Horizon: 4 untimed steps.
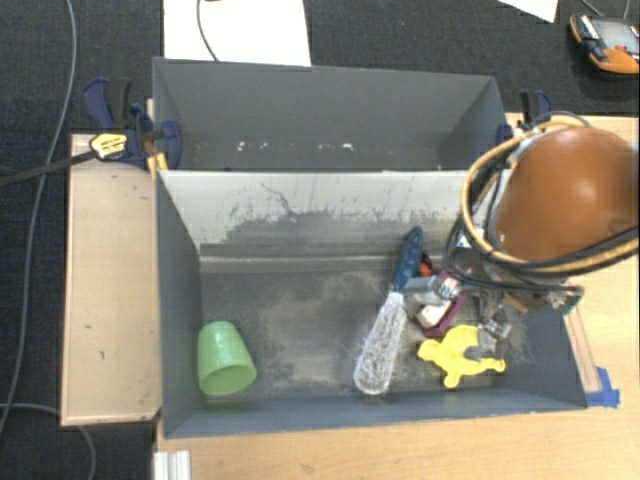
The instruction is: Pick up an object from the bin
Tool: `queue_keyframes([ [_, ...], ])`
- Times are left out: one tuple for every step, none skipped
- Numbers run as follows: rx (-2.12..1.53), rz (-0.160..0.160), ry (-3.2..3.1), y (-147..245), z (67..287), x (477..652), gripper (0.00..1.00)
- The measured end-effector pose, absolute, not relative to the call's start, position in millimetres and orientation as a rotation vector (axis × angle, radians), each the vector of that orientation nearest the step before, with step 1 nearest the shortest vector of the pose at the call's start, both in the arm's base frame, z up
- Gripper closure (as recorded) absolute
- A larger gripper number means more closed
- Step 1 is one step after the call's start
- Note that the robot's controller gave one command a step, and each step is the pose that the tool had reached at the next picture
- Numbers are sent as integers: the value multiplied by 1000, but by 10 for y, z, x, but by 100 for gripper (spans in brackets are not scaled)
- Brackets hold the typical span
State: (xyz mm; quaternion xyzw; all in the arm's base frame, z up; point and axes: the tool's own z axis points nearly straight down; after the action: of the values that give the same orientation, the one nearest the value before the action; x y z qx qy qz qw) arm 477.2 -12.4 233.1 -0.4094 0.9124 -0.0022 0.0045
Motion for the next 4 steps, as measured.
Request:
queue_keyframes([
  [-1376, -2, 2818, 31, 2218, 4847, 0],
  [-1480, -15, 2757, -940, 2137, 5342, 0],
  [-2103, -6, 2320, -738, 2009, 5029, 0],
  [-2156, -12, 2272, -960, 1546, 5131, 0],
])
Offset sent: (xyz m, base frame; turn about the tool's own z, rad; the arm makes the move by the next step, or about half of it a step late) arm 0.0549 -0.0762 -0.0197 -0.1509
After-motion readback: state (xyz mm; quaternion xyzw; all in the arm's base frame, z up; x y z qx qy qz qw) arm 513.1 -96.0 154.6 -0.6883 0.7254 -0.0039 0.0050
